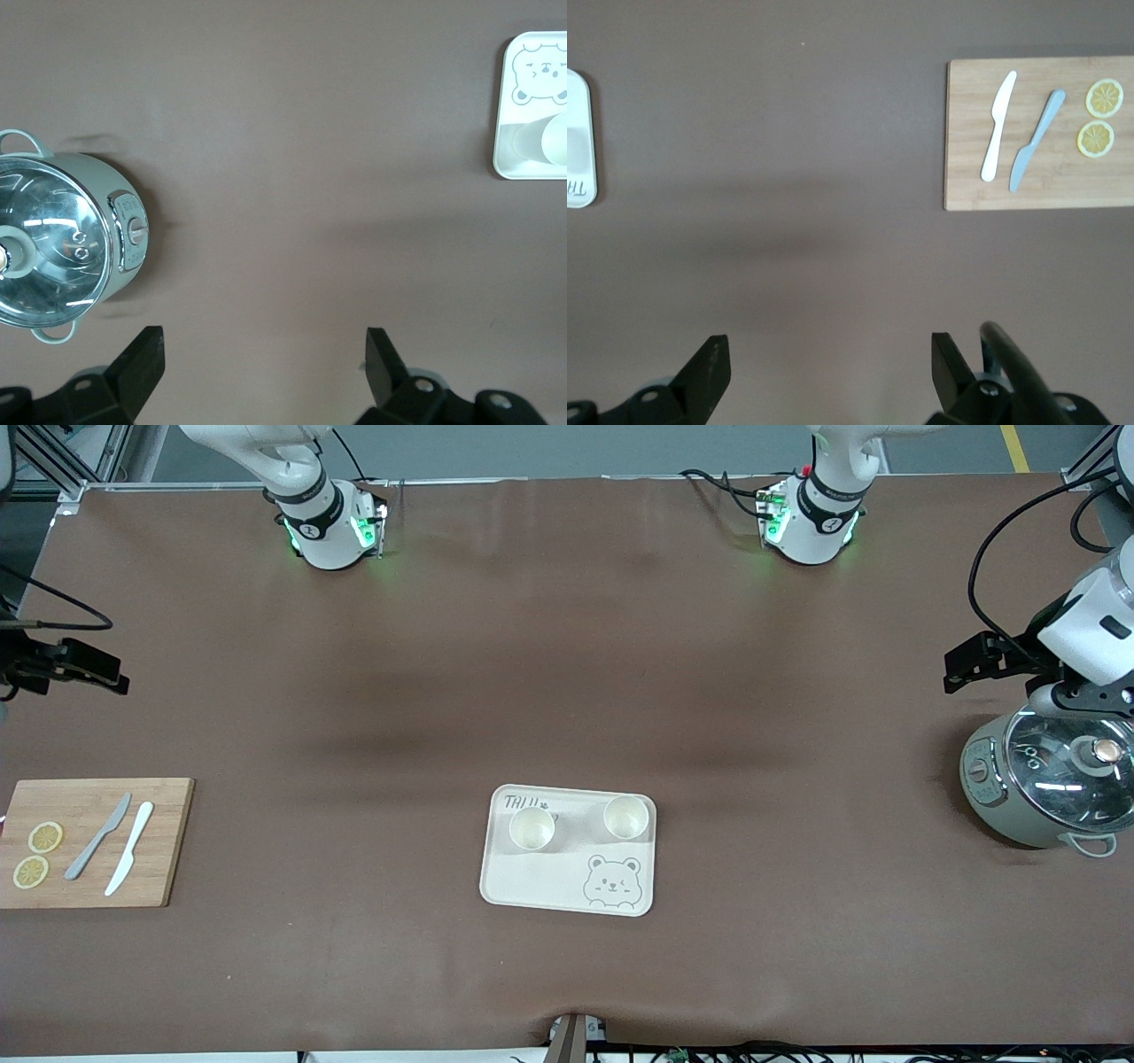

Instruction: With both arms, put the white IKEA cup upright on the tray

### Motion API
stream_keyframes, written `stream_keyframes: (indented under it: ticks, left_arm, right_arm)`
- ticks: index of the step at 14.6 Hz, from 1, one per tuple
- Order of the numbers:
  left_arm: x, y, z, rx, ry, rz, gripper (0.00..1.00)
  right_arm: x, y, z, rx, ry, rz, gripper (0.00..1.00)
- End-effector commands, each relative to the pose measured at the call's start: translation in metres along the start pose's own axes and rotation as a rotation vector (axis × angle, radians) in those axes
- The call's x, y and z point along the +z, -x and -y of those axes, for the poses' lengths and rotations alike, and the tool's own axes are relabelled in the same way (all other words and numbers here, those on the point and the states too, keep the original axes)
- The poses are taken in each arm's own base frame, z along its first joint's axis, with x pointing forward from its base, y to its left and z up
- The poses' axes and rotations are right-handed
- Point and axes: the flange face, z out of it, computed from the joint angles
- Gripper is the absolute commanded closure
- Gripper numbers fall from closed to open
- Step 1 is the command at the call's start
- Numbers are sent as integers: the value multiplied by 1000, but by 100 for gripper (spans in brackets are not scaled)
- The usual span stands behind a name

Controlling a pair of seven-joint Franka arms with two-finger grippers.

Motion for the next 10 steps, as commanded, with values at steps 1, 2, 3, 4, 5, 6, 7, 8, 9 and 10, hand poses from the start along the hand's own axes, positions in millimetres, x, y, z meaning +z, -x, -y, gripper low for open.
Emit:
stream_keyframes:
  ticks: [1,2,3,4,5,6,7,8,9,10]
  left_arm:
    - [-6,0,0,19,-21,-12,0]
    - [-6,0,0,18,-21,-12,0]
    - [-6,0,0,18,-21,-12,0]
    - [-6,0,-1,19,-21,-12,0]
    - [-6,0,-1,21,-21,-12,0]
    - [-6,0,0,18,-21,-12,0]
    - [-6,1,0,18,-21,-12,0]
    - [-6,1,0,18,-21,-12,0]
    - [-6,1,0,16,-21,-12,0]
    - [-6,0,0,18,-19,-12,0]
  right_arm:
    - [19,-4,3,-21,20,-12,0]
    - [25,-8,3,-22,21,-3,0]
    - [26,-8,3,-22,21,-2,0]
    - [26,-8,4,-23,21,-3,0]
    - [27,-9,4,-23,21,-2,0]
    - [27,-9,5,-25,21,-2,0]
    - [27,-9,5,-25,21,-2,0]
    - [27,-9,6,-25,21,-2,0]
    - [27,-9,7,-23,20,1,0]
    - [27,-9,8,-23,21,0,0]
